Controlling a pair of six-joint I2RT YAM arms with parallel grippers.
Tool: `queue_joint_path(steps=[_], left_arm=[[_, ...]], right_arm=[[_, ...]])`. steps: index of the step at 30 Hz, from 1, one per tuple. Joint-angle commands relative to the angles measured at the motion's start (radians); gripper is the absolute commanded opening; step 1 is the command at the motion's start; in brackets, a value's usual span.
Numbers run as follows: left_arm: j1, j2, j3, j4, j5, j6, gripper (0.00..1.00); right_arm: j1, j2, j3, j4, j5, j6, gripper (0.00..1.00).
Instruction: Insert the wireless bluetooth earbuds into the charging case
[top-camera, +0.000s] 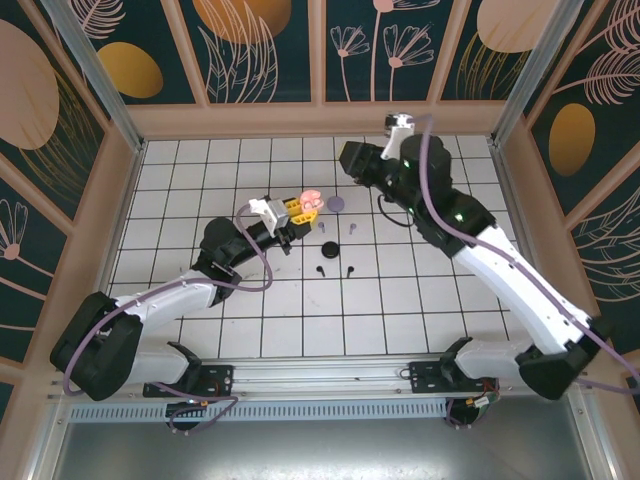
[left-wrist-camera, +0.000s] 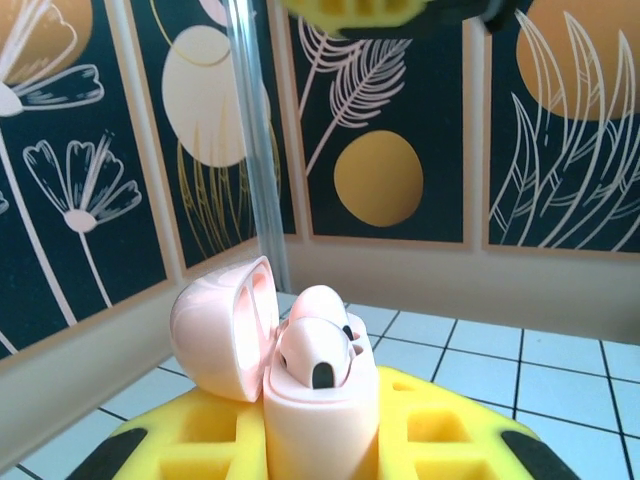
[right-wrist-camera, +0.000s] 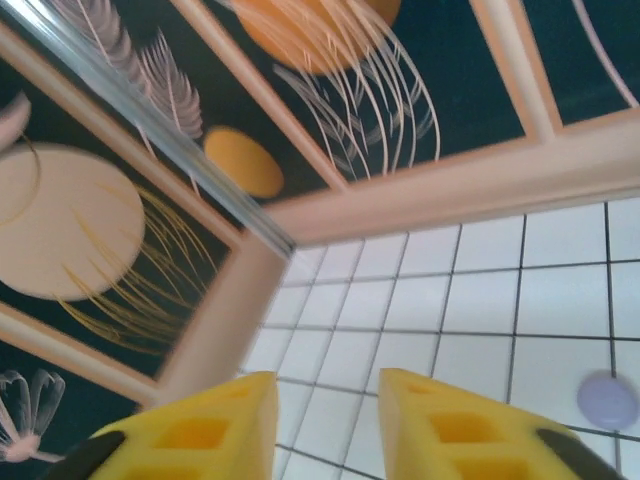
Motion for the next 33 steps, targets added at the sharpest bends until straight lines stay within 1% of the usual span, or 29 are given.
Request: queue_joint_path(steps=[1,3,5,10,14,18,20,22,25,28,29,31,33], left_arm=[[-0.007,-0.025,-0.003,-0.047,0.05,0.008,0.0],[-0.006,-0.027,-0.003,-0.064,0.054,0.01,0.0],[-0.006,-0.03,-0.002,-0.074,0.059,0.013,0.0],[-0.007,-0.035,0.001,-0.083,0.062,0.014,0.0],[-0.007,-0.035,0.007,-0.088,0.05,0.012,0.0],[-0.006,-0.032,0.011,-0.09,0.035,0.008,0.0],[-0.006,-0.031,0.006,-0.076,0.026,-0.004,0.0],[-0.006,-0.033,-0.005,-0.058,0.019,-0.018,0.0],[-0.007,-0.029,-0.022,-0.028,0.002,-0.046,0.0],[-0.007,-0.031,-0.034,-0.037,-0.06,-0.094,0.0],[-0.007,-0.032,-0.035,-0.052,-0.09,-0.114,0.0],[-0.002,-0.02,-0.022,-0.118,-0.158,-0.172,0.0],[0.015,0.011,0.002,-0.193,-0.178,-0.222,0.0]], right_arm=[[-0.007,0.125,0.083,-0.163,-0.167,-0.039,0.2],[-0.005,0.187,0.129,-0.199,-0.197,-0.055,0.12],[-0.004,0.237,0.152,-0.212,-0.223,-0.068,0.09],[0.015,0.311,0.178,-0.247,-0.254,-0.086,0.05],[0.065,0.302,0.154,-0.278,-0.237,-0.104,0.01],[0.125,0.224,0.084,-0.294,-0.173,-0.093,0.0],[0.132,0.148,0.015,-0.282,-0.136,-0.065,0.0],[0.114,0.067,-0.06,-0.243,-0.091,-0.021,0.0],[0.04,-0.052,-0.164,-0.17,-0.027,0.057,0.02],[-0.028,-0.157,-0.272,-0.09,-0.006,0.122,0.06],[-0.037,-0.176,-0.301,-0.076,0.007,0.14,0.07],[-0.042,-0.214,-0.366,-0.047,0.026,0.167,0.13],[-0.042,-0.232,-0.425,-0.031,0.032,0.184,0.19]])
